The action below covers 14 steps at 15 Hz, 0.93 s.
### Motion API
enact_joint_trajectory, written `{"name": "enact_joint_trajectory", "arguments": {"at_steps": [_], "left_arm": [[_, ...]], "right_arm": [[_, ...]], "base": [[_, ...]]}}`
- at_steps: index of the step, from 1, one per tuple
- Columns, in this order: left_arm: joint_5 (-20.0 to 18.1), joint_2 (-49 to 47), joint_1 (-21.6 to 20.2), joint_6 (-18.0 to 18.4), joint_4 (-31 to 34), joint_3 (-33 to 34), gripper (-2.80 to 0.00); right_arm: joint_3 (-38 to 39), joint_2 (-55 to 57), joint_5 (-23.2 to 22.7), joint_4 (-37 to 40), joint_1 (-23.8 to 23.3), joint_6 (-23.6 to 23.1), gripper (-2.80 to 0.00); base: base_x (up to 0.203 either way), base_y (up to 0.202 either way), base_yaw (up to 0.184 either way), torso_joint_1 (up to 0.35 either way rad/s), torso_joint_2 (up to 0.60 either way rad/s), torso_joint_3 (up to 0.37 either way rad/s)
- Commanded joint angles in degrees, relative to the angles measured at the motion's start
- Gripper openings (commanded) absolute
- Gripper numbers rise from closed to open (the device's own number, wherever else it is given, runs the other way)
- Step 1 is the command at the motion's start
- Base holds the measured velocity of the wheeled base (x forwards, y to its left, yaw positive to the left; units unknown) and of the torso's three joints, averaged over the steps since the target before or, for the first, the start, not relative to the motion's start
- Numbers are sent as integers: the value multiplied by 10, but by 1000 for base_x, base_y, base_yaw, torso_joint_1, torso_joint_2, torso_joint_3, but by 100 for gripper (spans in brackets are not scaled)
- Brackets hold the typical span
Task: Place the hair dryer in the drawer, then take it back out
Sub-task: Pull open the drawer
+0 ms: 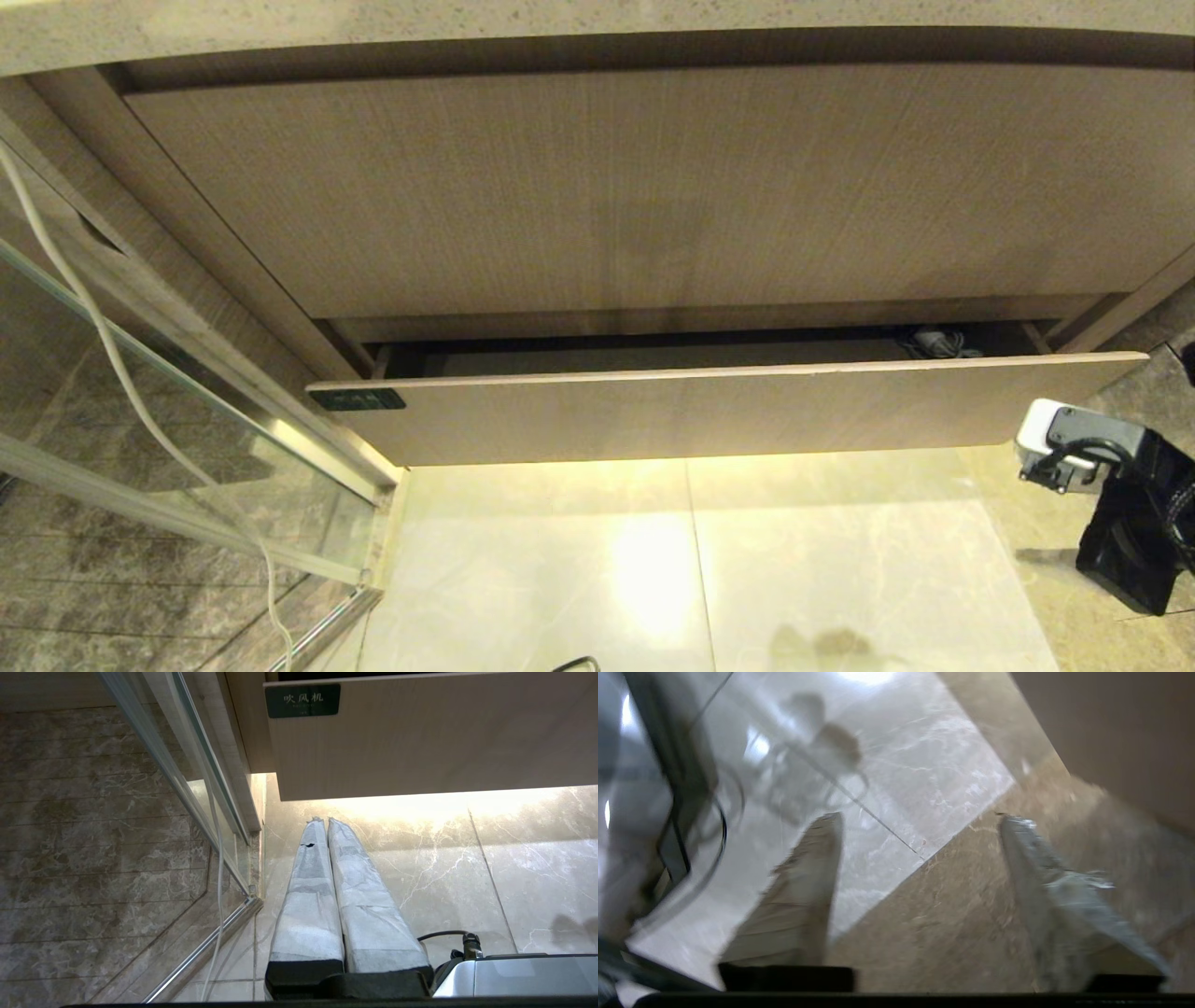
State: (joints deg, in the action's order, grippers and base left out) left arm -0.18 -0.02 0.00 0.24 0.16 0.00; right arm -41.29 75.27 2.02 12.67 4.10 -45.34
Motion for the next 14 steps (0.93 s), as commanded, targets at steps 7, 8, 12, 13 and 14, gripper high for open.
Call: {"name": "enact_joint_trajectory", "arguments": {"at_steps": [7,8,12,13,14], "left_arm": [[0,-1,0,0,0,1,-280],[0,-1,0,0,0,1,-280],[0,-1,0,0,0,1,-280],[0,0,0,0,0,1,-280],[0,-1,0,0,0,1,-280]], "right_arm": [[-4,-54,82,8,-6,138,-280],[-2,-57,83,7,-7,143,-280],[-4,-52,80,-26,-59,207,-280],[-15,-50,77,-39,-79,230,-280],[-30,-41,79,-41,-82,254,-280]], "base": [[0,0,0,0,0,0],[0,0,0,0,0,0],[0,0,0,0,0,0],[0,0,0,0,0,0],[0,0,0,0,0,0]]}}
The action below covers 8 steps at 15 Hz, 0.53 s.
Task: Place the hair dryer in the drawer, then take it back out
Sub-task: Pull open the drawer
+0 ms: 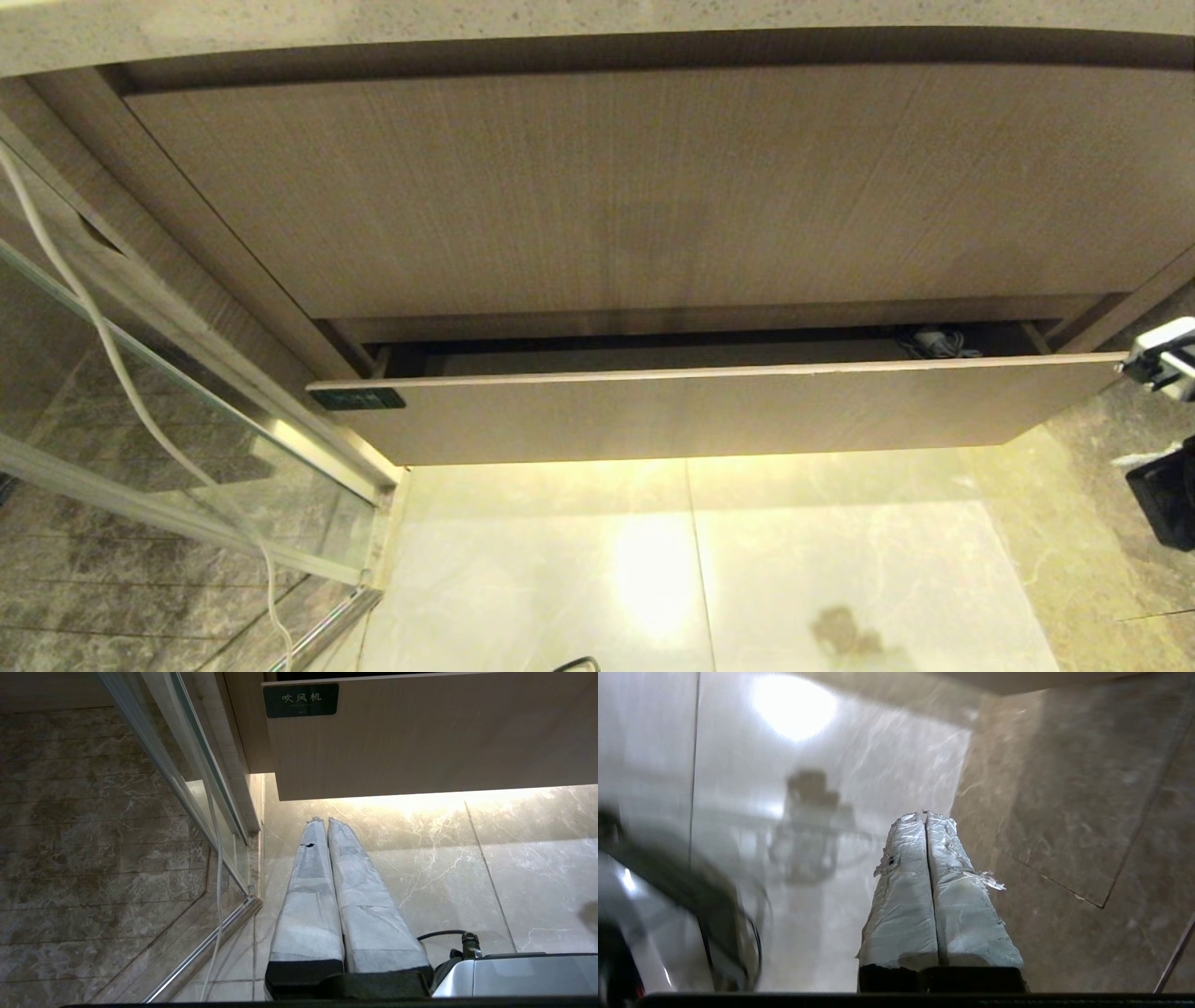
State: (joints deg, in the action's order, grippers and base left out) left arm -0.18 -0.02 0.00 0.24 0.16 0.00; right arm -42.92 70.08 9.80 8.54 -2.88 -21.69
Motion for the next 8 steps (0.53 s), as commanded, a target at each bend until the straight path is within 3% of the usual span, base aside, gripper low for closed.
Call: {"name": "enact_joint_trajectory", "arguments": {"at_steps": [1,8], "left_arm": [[0,-1,0,0,0,1,-280],[0,-1,0,0,0,1,-280]], "right_arm": [[-21,21,4,-2,-15,34,-280],[-99,104,9,4,-45,100,-280]], "base": [[0,0,0,0,0,0],[0,0,0,0,0,0]]}}
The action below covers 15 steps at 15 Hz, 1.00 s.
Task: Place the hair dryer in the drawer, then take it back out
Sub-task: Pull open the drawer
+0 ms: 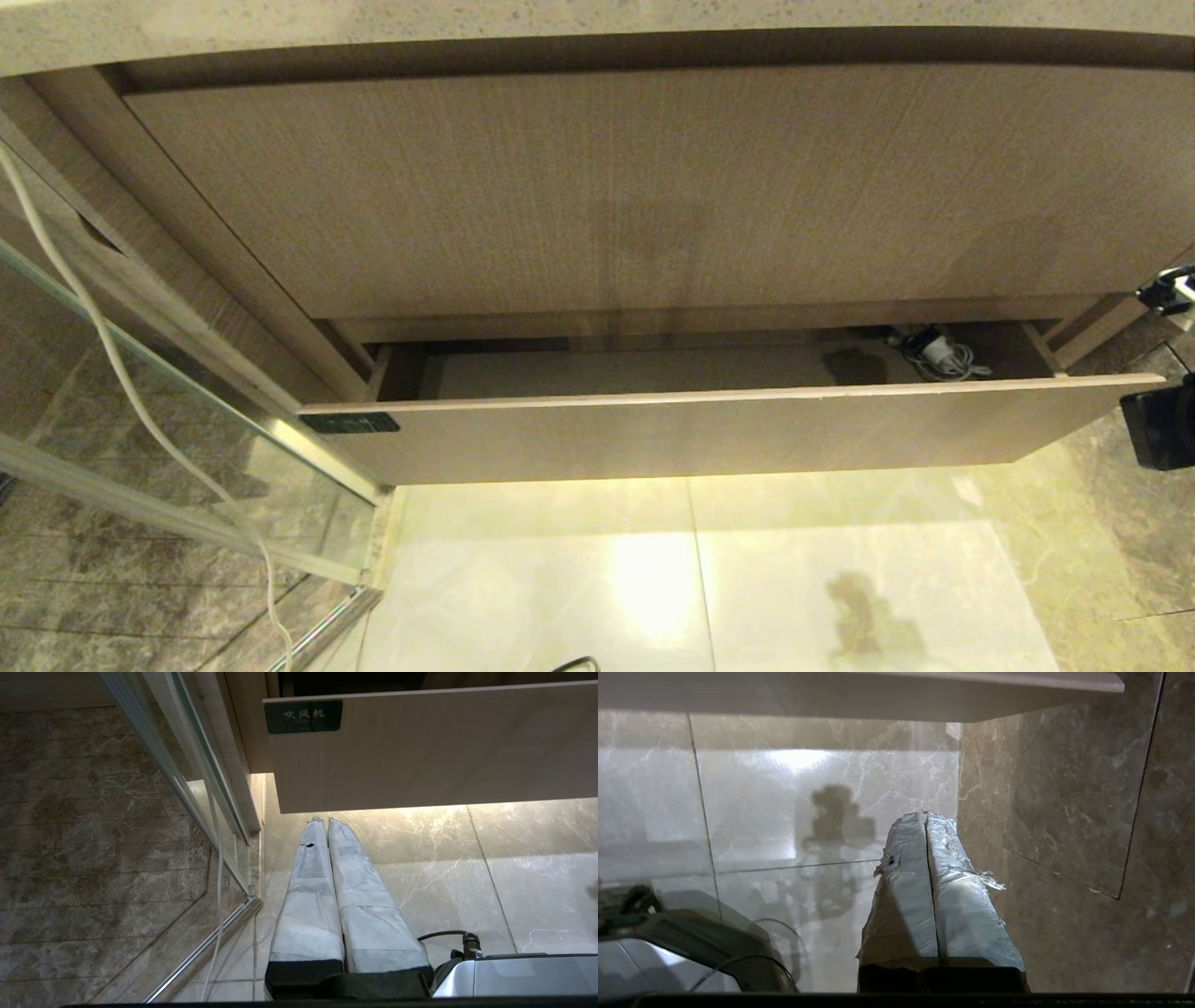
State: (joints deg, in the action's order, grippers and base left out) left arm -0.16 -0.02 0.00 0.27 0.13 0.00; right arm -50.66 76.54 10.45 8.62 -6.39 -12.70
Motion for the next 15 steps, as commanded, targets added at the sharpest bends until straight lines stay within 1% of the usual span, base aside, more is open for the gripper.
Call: {"name": "enact_joint_trajectory", "arguments": {"at_steps": [1,3,5,8,10,12,15], "left_arm": [[0,-1,0,0,0,1,-280],[0,-1,0,0,0,0,-280],[0,-1,0,0,0,1,-280],[0,-1,0,0,0,1,-280],[0,-1,0,0,0,1,-280],[0,-1,0,0,0,1,-280],[0,-1,0,0,0,1,-280]], "right_arm": [[-34,57,5,3,-21,21,-280],[-52,96,6,-2,-34,17,-280],[-90,147,8,4,-48,12,-280],[-148,218,16,9,-63,-14,-280],[-179,237,15,25,-85,-26,-280],[-176,238,8,30,-93,-36,-280],[-176,247,-3,26,-105,-30,-280]], "base": [[0,0,0,0,0,0],[0,0,0,0,0,0],[0,0,0,0,0,0],[0,0,0,0,0,0],[0,0,0,0,0,0],[0,0,0,0,0,0],[0,0,0,0,0,0]]}}
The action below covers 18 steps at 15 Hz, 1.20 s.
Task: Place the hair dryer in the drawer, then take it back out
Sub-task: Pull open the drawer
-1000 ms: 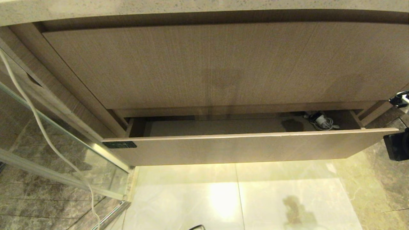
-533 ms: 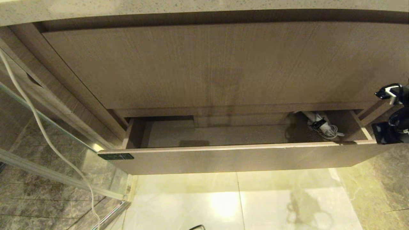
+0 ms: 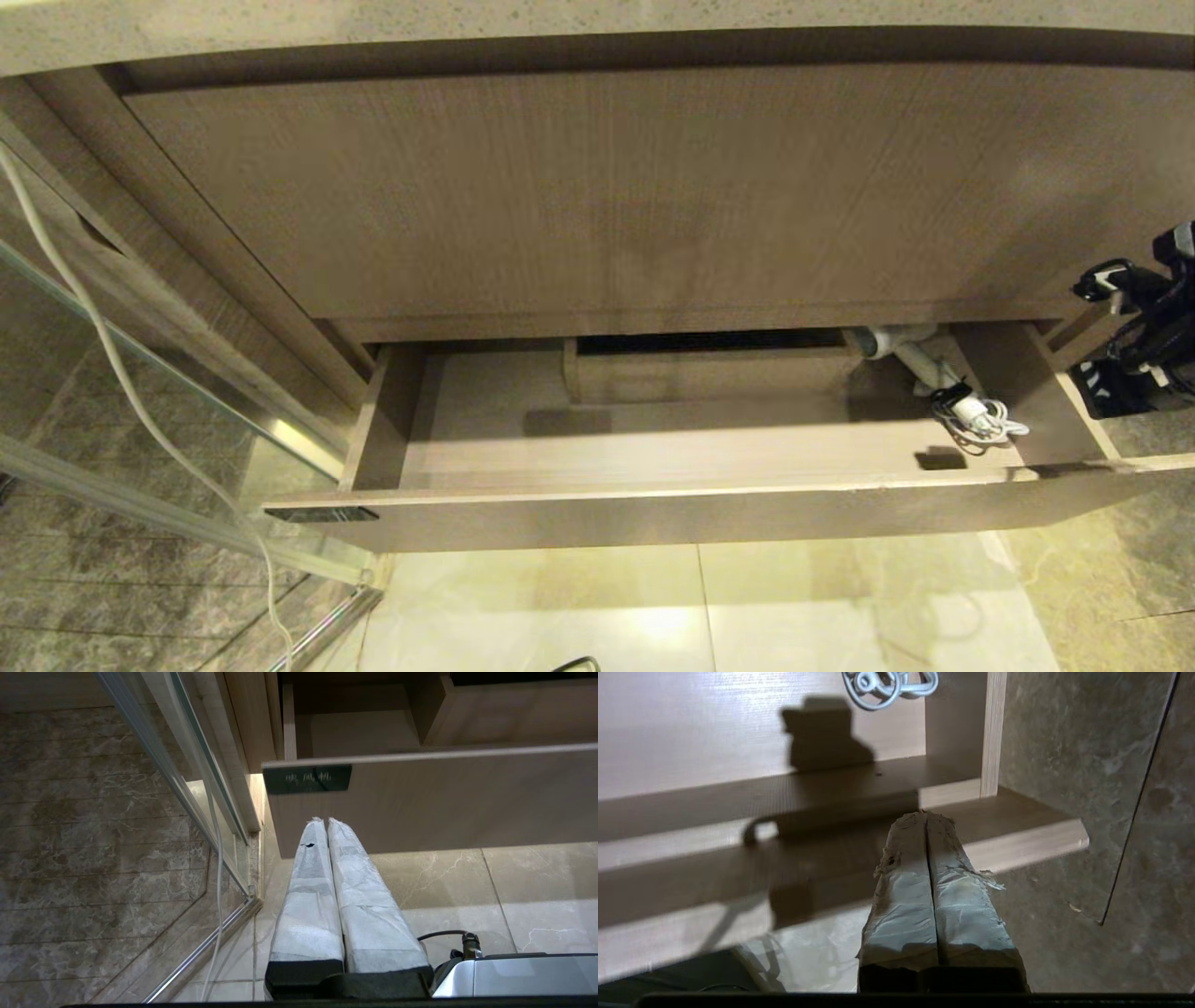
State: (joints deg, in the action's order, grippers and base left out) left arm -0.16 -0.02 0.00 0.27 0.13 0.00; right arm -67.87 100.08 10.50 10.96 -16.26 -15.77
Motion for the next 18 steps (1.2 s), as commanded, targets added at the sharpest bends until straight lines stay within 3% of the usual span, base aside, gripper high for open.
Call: {"name": "enact_joint_trajectory", "arguments": {"at_steps": [1,5,9,12,17,18], "left_arm": [[0,-1,0,0,0,1,-280],[0,-1,0,0,0,0,-280],[0,-1,0,0,0,1,-280],[0,-1,0,0,0,0,-280],[0,-1,0,0,0,1,-280],[0,-1,0,0,0,1,-280]], "right_arm": [[-5,17,-6,2,-6,1,-280],[-6,61,-20,-3,-9,-1,-280],[-40,128,-78,-14,-7,-7,-280],[-65,162,-86,-32,-8,-21,-280],[-98,224,-84,-37,-11,-83,-280],[-92,224,-85,-35,-17,-99,0]], "base": [[0,0,0,0,0,0],[0,0,0,0,0,0],[0,0,0,0,0,0],[0,0,0,0,0,0],[0,0,0,0,0,0],[0,0,0,0,0,0]]}}
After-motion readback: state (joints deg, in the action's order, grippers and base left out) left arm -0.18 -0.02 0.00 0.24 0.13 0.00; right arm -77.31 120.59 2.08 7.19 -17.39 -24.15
